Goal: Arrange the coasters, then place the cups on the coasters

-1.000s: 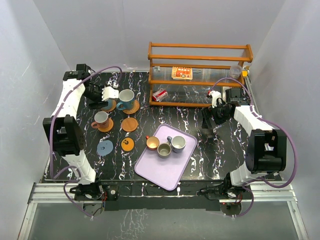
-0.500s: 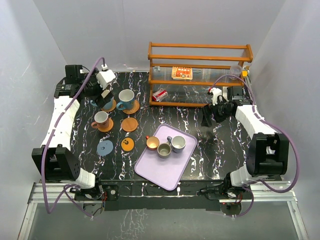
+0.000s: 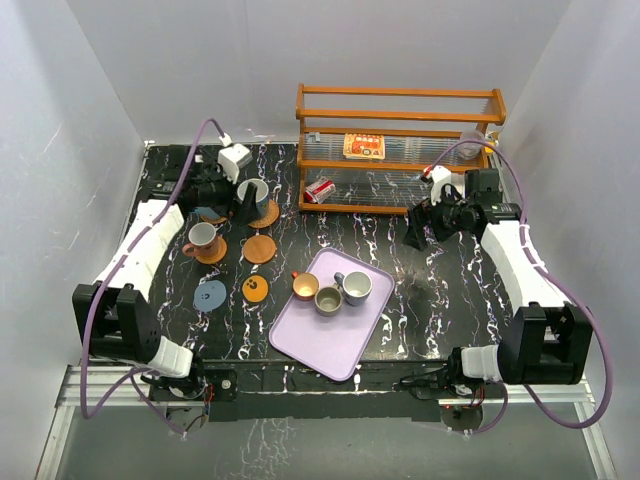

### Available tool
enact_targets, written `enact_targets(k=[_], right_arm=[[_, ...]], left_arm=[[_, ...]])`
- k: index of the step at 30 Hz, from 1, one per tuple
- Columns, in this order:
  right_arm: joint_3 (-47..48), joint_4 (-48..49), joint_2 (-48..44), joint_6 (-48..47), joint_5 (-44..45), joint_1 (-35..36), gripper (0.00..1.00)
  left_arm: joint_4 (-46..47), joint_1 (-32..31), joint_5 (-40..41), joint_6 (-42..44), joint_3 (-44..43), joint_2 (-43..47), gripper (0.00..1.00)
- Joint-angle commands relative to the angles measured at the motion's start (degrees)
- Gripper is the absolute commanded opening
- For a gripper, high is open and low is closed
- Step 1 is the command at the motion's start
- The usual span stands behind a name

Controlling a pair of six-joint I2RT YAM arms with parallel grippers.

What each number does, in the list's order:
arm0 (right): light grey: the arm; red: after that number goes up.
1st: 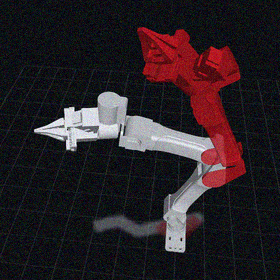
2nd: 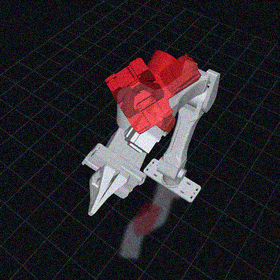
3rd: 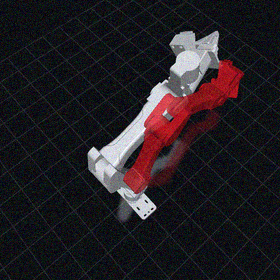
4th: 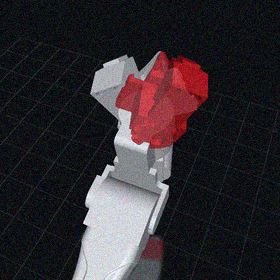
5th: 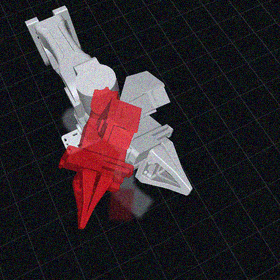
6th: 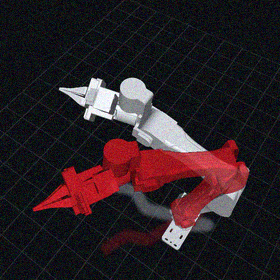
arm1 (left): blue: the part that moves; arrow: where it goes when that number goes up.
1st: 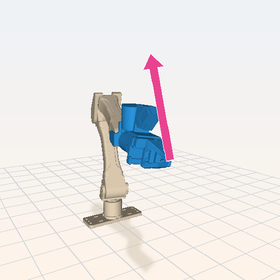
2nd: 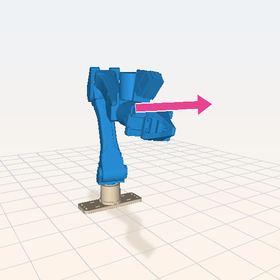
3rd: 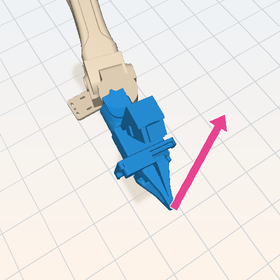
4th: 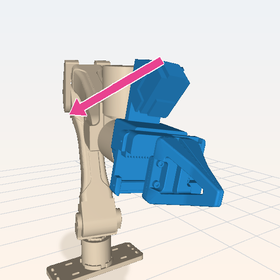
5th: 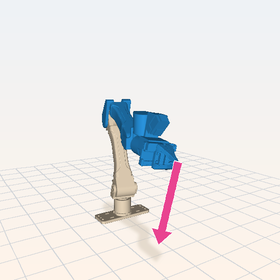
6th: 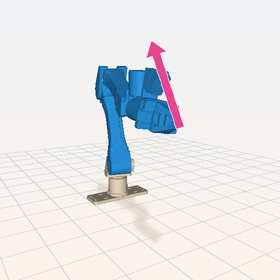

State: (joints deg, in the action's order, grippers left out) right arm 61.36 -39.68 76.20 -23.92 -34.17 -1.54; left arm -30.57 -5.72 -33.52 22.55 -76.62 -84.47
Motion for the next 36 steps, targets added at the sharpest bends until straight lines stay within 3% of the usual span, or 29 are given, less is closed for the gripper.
enact_targets(k=[1,8,17,27,36], right_arm=[[1.69,-1.93,-3.26,-2.07,-4.61,0.61,0.96],[-1.03,0.07,-6.19,-2.44,-7.28,1.31,0.94],[-9.96,9.88,-6.78,3.01,-0.92,1.29,0.94],[-11.53,11.82,-5.53,4.96,4.99,1.28,0.95],[-12.14,12.14,-6.94,4.85,5.66,1.26,0.96]], left_arm=[[4.18,-3.85,3.14,-3.63,3.98,3.58,0.99],[4.85,-10.36,-2.0,-1.19,4.86,1.28,0.97],[0.54,-23.29,-8.53,4.35,-3.36,-8.12,0.9],[-3.15,-38.94,-0.33,10.47,-14.02,-19.87,0.84],[-6.19,-45.98,7.81,18.84,-18.73,-28.01,0.73]])
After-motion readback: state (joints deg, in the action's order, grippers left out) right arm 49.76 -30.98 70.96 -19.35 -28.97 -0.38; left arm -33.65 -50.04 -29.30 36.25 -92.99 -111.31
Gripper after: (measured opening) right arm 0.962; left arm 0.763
